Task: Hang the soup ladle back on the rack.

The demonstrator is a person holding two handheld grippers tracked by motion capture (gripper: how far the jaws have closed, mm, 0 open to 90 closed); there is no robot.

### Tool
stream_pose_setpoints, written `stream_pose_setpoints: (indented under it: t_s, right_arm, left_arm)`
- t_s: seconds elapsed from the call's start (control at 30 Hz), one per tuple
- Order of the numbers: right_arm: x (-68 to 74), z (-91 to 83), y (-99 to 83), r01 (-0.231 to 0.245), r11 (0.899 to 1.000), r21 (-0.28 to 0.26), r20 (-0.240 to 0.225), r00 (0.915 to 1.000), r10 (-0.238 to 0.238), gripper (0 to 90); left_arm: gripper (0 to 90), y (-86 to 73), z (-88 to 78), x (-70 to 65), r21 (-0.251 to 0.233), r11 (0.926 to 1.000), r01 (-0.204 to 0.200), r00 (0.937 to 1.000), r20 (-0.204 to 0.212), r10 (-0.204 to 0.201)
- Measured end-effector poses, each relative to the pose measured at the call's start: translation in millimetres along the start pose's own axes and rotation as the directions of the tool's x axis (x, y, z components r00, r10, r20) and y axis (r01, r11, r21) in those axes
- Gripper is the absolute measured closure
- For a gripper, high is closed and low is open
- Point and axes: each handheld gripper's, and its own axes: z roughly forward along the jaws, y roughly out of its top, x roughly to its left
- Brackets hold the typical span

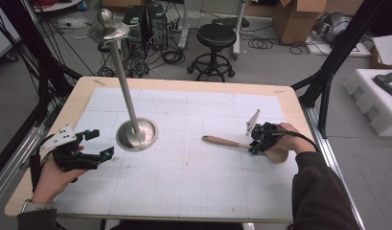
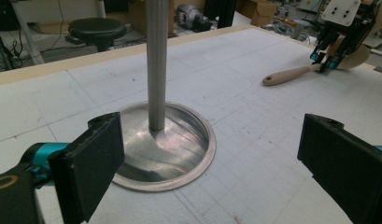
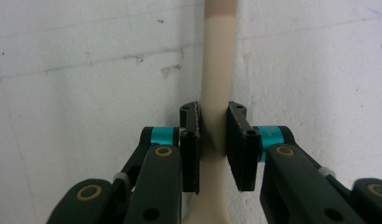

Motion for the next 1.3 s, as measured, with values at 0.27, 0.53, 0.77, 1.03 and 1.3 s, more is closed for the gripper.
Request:
stream_pose_setpoints:
  t_s: [0.27, 0.53, 0.77, 1.03, 1.3]
  right_arm:
    - [2.6, -0.3, 1.4, -0.017, 1.0, -0.001, 0.003, 0.9998, 0.017, 77.8]
    - [10.3, -13.2, 6.9, -0.024, 0.998, -0.065, -0.008, 0.9997, 0.023, 77.9]
    - [18.1, -28.5, 9.6, -0.059, 0.983, -0.171, 0.005, 0.9982, 0.06, 77.9]
    - [26.6, -35.4, 5.7, -0.125, 0.94, -0.319, -0.02, 0.9919, 0.125, 77.9]
    - [35.8, -43.1, -1.7, -0.24, 0.815, -0.528, -0.039, 0.965, 0.259, 77.9]
  left_arm:
    - [7.7, 3.1, -0.7, 0.8, -0.006, 1.0, -0.004, 1.0, -0.002, 0.004]
    - [7.7, 7.3, -3.7, 3.1, -0.025, 0.9997, -0.003, 1.0, 0.003, 0.003]
    - [7.7, 12.3, -7.6, 3.8, -0.047, 0.9989, -0.006, 1.0, 0.005, 0.006]
    - [7.7, 15.8, -10.2, 4.8, -0.064, 0.9979, -0.011, 0.9999, 0.008, 0.012]
    - [7.7, 17.2, -11.6, 4.8, -0.074, 0.9972, -0.009, 0.9999, 0.008, 0.009]
